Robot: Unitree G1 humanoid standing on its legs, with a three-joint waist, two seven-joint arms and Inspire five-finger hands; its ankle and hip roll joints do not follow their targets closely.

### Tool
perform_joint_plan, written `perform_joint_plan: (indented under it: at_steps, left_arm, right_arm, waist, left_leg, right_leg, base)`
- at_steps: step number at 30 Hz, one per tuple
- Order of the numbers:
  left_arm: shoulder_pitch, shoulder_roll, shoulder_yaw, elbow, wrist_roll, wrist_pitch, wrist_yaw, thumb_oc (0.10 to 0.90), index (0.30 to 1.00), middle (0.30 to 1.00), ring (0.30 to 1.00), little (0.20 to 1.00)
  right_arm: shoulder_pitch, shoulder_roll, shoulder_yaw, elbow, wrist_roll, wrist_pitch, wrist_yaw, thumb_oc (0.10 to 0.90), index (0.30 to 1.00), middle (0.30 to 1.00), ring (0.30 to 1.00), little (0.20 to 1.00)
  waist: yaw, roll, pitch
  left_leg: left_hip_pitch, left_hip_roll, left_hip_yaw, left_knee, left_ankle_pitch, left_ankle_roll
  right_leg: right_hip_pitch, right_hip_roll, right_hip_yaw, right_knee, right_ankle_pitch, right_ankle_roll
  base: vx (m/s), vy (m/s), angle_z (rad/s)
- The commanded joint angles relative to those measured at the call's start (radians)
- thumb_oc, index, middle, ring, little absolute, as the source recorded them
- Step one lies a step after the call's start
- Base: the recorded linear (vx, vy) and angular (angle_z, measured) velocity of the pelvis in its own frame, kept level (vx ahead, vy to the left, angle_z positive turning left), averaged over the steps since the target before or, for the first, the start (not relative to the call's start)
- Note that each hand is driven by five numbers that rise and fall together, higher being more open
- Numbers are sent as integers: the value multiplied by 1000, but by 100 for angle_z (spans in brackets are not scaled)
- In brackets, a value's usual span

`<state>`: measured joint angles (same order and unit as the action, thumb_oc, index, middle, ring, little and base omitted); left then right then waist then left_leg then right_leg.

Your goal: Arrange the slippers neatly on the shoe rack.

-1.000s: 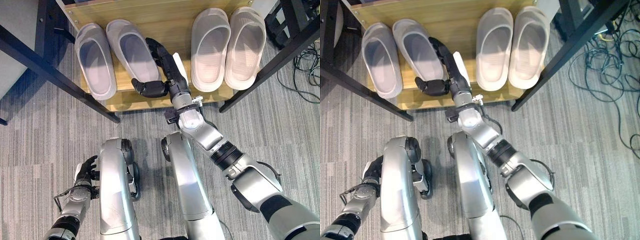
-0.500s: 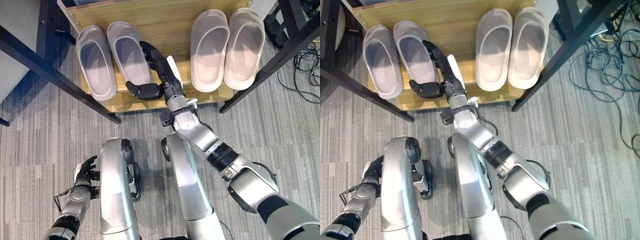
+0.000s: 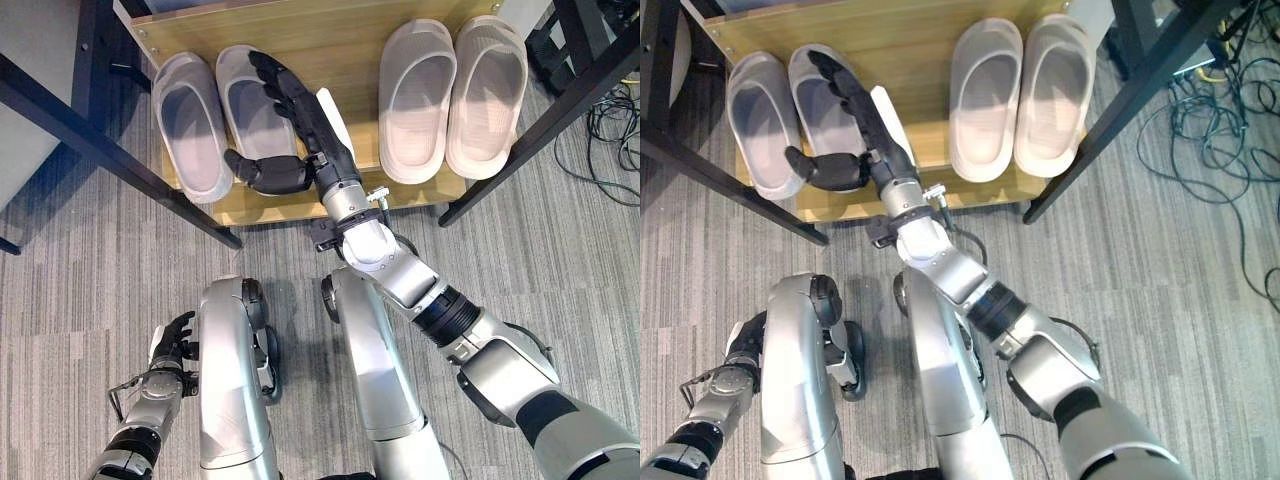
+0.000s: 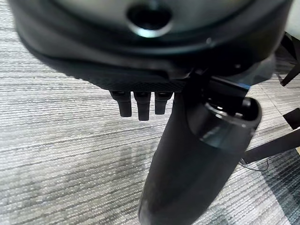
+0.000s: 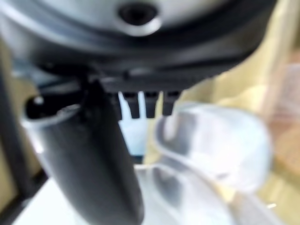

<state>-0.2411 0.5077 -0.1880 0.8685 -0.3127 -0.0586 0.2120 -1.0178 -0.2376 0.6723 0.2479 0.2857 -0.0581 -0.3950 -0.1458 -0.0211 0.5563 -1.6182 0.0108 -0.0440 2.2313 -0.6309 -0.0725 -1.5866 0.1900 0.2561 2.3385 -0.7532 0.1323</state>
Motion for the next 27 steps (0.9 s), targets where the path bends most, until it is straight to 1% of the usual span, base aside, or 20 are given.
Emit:
perform_joint_plan:
  at_steps: [1,7,9,13,15,16,27]
  left_arm:
    - [26,30,-19,5,20,-18,61,800,900,900,900,900]
    - [30,23,-12,-5,17,-17,66,800,900,900,900,900]
    - [31,23,-11,-7,18,-17,66,800,900,900,900,900]
    - [43,19,3,-24,23,-18,65,800,900,900,900,900]
    - [45,19,4,-24,24,-18,65,800,900,900,900,900]
    - [50,17,8,-28,26,-18,67,800,900,900,900,900]
    - [57,6,12,-47,45,-18,66,800,900,900,900,900]
  right_arm:
    - [-39,-19,-55,-228,-44,-102,7,800,900,900,900,900]
    - [-13,-67,-67,-266,-71,-106,5,800,900,900,900,900]
    - [-8,-76,-69,-271,-75,-104,3,800,900,900,900,900]
    - [51,-128,-79,-314,-97,-102,16,800,900,900,900,900]
    - [64,-135,-81,-324,-101,-102,17,800,900,900,900,900]
    - [90,-159,-88,-348,-111,-103,25,800,900,900,900,900]
    - [208,-213,-96,-458,-145,-107,74,800,900,900,900,900]
  waist:
    - [57,-26,-36]
    - [50,-42,-36]
    - [50,-43,-36]
    - [45,-56,-36]
    - [44,-57,-36]
    - [41,-60,-36]
    - [23,-72,-36]
  left_leg:
    - [48,-50,-7,150,22,19]
    - [48,-48,-9,145,24,17]
    - [48,-48,-9,145,24,17]
    - [48,-46,-7,139,21,16]
    - [48,-46,-7,139,21,17]
    - [48,-47,-6,141,20,17]
    - [48,-46,7,139,19,23]
  right_leg:
    - [18,6,10,2,476,-153]
    - [18,5,5,0,477,-151]
    - [18,5,4,-1,477,-150]
    - [18,6,3,-5,480,-149]
    - [18,7,3,-6,480,-149]
    - [18,7,4,-6,479,-148]
    - [18,5,16,-10,472,-144]
  base:
    - [0,0,0]
    - [0,0,0]
    - [0,0,0]
    - [0,0,0]
    - [0,0,0]
    - [0,0,0]
    - [-1,2,-2]
